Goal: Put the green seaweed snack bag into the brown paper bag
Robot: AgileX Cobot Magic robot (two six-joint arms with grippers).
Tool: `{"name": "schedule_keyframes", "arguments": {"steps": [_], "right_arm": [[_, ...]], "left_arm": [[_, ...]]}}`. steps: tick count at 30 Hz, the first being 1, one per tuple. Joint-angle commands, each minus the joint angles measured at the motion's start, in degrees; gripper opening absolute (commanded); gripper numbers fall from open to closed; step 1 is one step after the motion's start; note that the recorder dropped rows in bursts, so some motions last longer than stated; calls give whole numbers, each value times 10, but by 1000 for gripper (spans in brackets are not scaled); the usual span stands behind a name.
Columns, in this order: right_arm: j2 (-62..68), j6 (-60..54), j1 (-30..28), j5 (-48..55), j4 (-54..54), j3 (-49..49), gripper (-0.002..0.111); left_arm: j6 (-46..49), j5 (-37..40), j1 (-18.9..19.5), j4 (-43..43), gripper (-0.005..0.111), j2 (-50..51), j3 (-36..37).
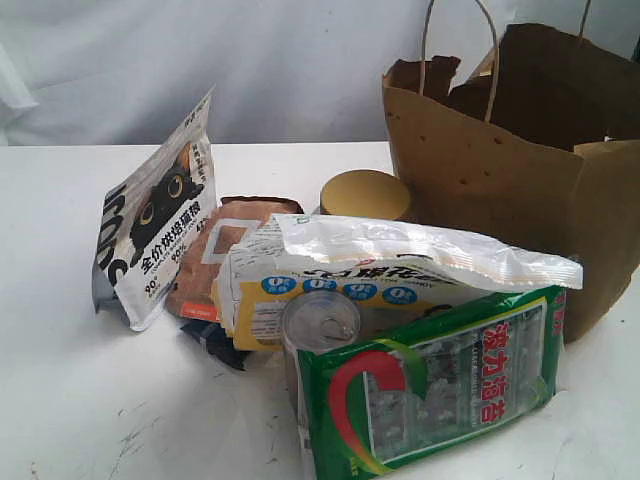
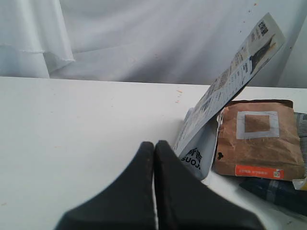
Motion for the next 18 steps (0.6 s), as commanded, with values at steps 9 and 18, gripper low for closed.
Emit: {"name": "schedule_keyframes", "arguments": {"steps": [9,18], "right_arm": [[-4,13,-1,-345,17,2,0],[-4,364,-1,-487,95,2,0]], "left_arm": [[-2,1,1,-3,0,-3,2],[-2,1,1,-3,0,-3,2]]}}
